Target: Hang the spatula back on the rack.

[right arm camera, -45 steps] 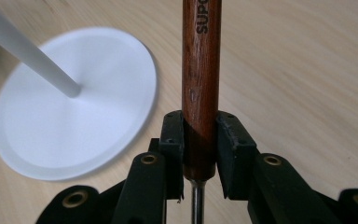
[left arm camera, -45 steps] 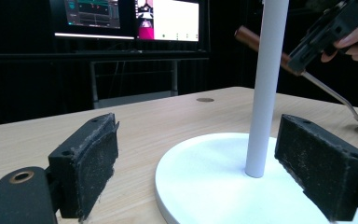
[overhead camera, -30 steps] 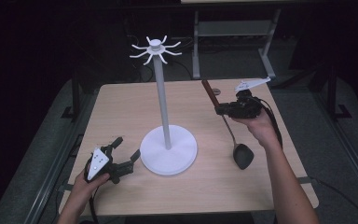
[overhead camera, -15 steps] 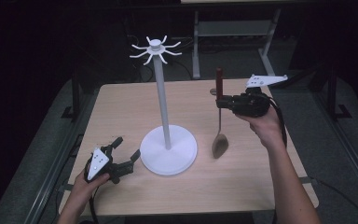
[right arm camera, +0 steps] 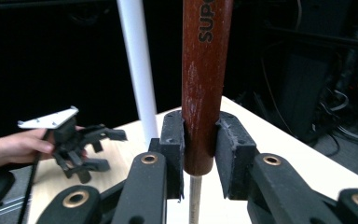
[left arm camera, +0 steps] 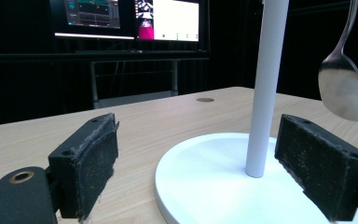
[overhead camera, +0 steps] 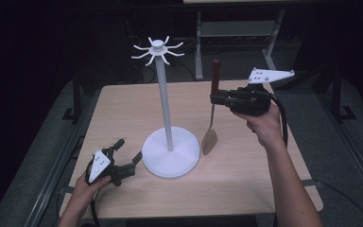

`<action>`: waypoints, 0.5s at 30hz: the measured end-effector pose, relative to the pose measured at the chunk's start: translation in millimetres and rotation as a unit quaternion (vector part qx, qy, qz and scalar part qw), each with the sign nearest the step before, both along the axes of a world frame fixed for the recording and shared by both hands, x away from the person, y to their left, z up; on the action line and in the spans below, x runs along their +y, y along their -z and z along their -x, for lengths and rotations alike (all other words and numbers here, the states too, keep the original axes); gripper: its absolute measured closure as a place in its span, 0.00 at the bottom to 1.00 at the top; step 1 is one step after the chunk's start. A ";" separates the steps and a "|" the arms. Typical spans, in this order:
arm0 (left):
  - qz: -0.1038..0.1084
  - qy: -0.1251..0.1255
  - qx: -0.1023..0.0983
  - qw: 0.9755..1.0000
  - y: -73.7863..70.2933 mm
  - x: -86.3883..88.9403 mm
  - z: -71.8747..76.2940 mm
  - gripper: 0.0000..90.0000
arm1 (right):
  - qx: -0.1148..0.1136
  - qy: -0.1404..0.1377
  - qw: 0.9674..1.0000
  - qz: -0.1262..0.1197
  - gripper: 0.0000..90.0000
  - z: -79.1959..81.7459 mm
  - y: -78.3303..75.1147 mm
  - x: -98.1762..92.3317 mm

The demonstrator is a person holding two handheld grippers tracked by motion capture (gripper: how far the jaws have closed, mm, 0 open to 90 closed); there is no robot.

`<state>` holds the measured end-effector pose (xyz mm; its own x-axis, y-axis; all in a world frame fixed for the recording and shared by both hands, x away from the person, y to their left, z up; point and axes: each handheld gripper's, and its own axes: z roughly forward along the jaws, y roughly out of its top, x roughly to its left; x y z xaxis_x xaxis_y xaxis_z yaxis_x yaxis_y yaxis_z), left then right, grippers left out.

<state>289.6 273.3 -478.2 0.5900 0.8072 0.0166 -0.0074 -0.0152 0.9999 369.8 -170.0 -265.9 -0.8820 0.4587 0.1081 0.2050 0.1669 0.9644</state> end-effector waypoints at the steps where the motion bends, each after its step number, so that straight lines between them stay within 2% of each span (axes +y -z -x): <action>1: 0.000 0.000 0.000 1.000 0.0 0.0 0.0 0.14 | -0.003 -0.005 1.000 -0.002 0.82 1.1 -3.3 2.7; 8: 0.000 -0.001 0.001 1.000 -0.1 0.0 0.1 0.14 | -0.023 -0.030 0.999 -0.015 0.82 5.5 -22.5 18.1; 15: 0.000 -0.001 0.002 1.000 -0.2 0.1 0.2 0.14 | -0.032 -0.049 0.998 -0.009 0.82 1.3 -36.7 34.6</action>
